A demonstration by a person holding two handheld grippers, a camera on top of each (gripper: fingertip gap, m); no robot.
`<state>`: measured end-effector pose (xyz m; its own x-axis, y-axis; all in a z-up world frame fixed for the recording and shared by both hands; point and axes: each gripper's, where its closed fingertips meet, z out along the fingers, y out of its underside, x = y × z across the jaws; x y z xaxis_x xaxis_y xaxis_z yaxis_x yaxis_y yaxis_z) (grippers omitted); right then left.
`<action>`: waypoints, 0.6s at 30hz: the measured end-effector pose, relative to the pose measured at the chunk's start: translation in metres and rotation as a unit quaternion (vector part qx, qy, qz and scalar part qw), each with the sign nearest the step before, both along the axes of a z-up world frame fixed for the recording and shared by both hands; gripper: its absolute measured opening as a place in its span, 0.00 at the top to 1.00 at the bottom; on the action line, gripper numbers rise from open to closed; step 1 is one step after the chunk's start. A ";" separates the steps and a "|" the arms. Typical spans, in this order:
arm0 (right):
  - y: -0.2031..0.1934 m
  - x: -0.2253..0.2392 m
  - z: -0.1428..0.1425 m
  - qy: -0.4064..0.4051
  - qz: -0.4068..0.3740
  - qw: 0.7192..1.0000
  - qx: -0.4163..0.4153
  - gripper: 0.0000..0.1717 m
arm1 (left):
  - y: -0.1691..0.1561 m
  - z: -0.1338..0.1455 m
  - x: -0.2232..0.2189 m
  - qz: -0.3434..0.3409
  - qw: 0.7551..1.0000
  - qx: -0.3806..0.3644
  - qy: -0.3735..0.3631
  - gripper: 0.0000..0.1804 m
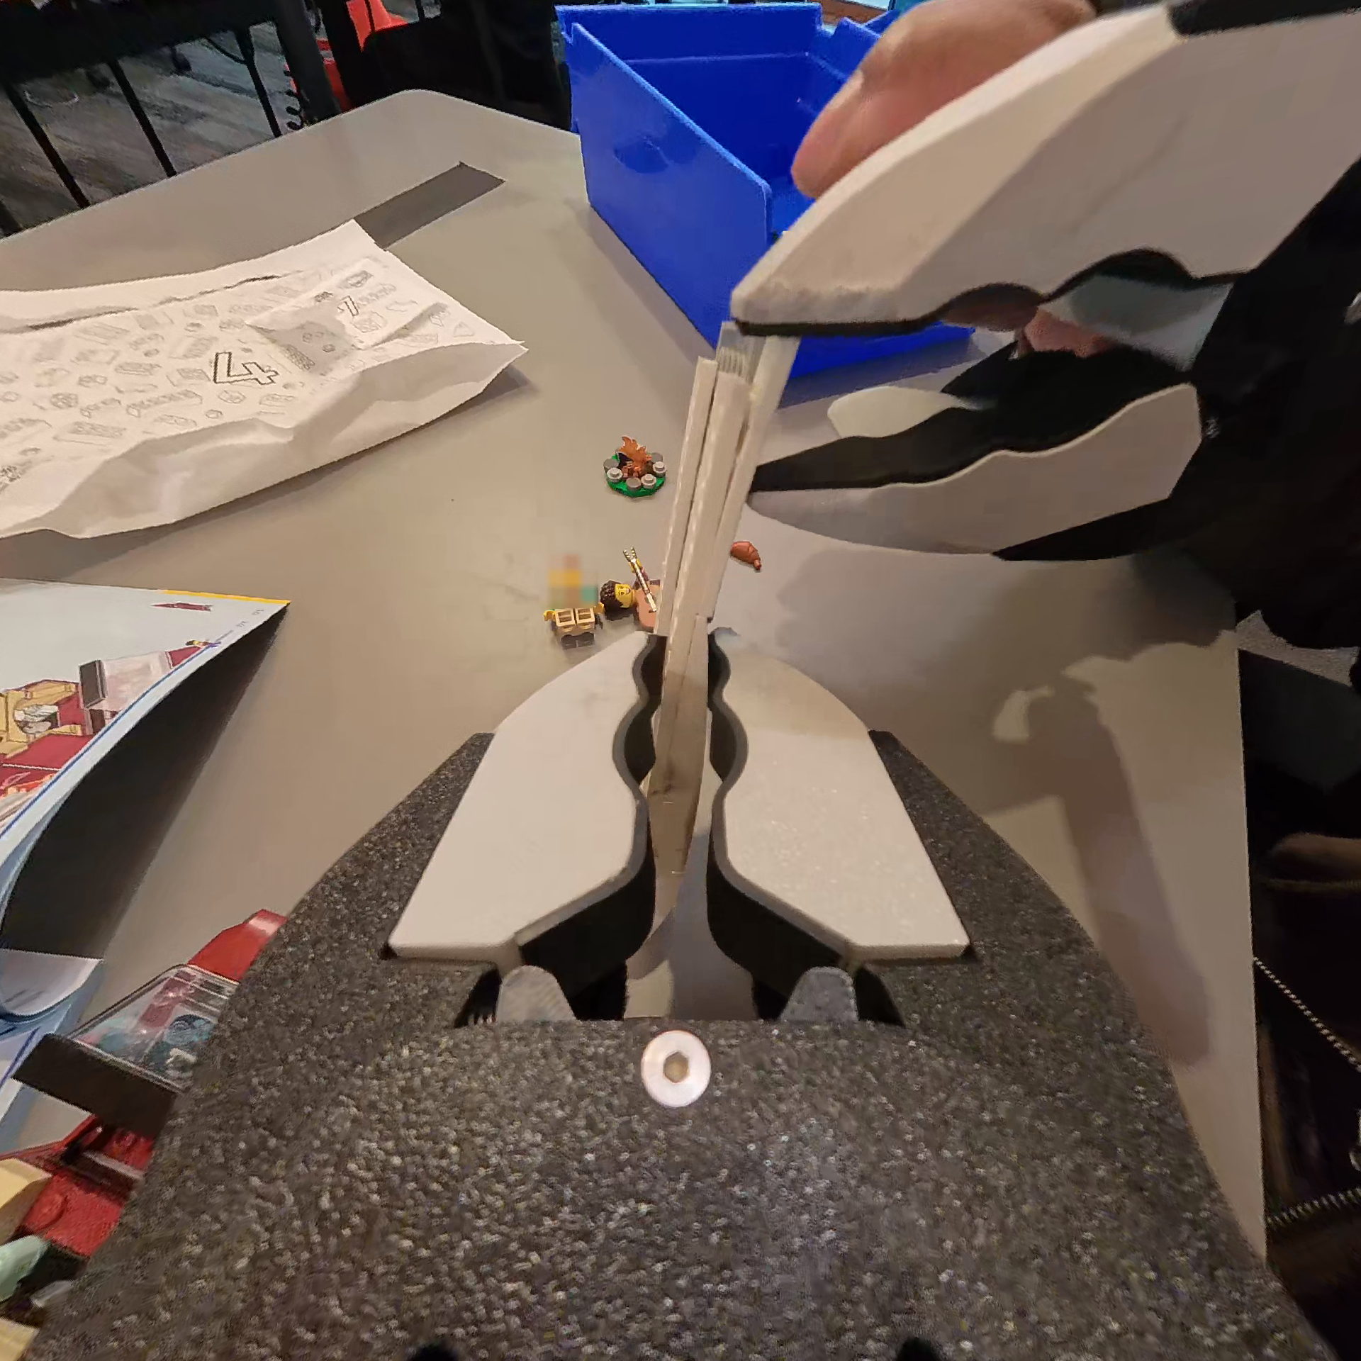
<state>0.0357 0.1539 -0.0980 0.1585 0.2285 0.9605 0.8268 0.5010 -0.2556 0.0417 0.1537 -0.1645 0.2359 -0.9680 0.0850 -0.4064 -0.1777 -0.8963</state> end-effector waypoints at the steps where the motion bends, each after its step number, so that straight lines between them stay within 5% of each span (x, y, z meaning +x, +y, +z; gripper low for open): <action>1: -0.001 0.000 0.000 -0.005 -0.001 1.000 0.014 0.87 | -0.001 0.000 0.000 -0.001 1.000 -0.007 -0.004 0.94; 14: -0.011 0.005 0.002 0.009 0.026 0.999 0.021 0.90 | -0.007 0.002 0.005 -0.027 0.997 -0.057 -0.049 0.94; 18: -0.017 0.017 0.008 0.047 0.024 0.998 0.024 1.00 | -0.007 0.003 0.007 -0.025 0.996 -0.065 -0.061 0.94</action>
